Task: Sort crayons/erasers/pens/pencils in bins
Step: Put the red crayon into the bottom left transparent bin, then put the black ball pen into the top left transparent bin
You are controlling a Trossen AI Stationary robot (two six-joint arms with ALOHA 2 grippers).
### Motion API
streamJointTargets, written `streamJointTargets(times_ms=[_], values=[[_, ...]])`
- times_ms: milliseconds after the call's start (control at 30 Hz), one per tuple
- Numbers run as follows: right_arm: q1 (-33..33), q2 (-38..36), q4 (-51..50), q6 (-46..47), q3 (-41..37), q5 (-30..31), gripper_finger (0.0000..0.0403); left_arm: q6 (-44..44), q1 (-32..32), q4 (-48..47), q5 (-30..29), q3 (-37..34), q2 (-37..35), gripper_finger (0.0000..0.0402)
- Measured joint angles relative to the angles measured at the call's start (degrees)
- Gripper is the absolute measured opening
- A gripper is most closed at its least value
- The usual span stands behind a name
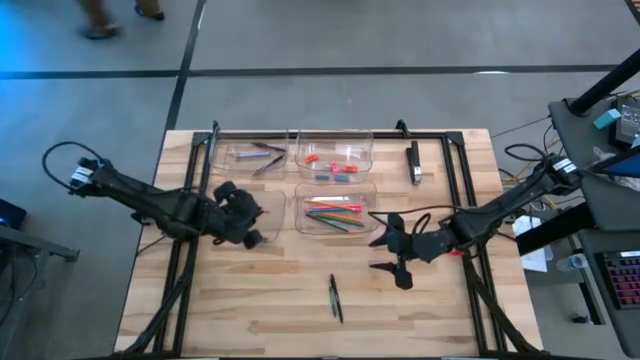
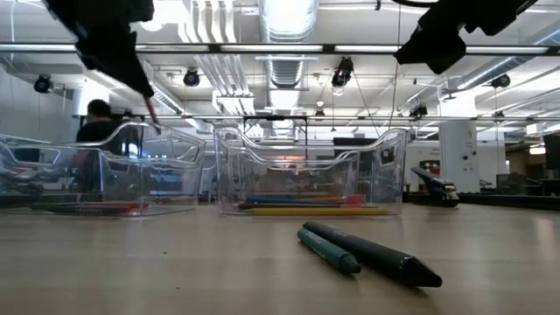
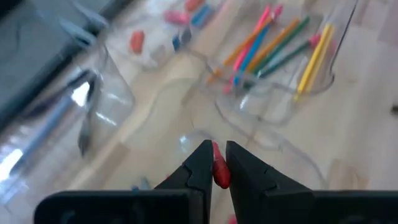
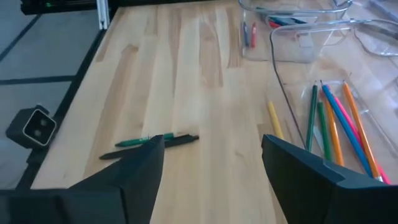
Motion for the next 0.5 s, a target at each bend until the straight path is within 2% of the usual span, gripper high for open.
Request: streamJointTargets(times_ms=[200,333,500], values=[[-0.2,0.7,0.3,0.4,0.0,0.4,0.0254,-3.1,0.0,-0.2,4.5,-4.8,-3.0,0.0024],[-0.2,0.6,0.3,0.9,0.0,0.3,0.0253,-3.1,-0.1,1.9,5.4,-7.7,-4.4,0.0026],[-0.2,0.7,0.4,0.8,0.0,0.4,0.0251,-4.0,-0.1,1.8,5.4,-8.8,-5.7,0.0065]])
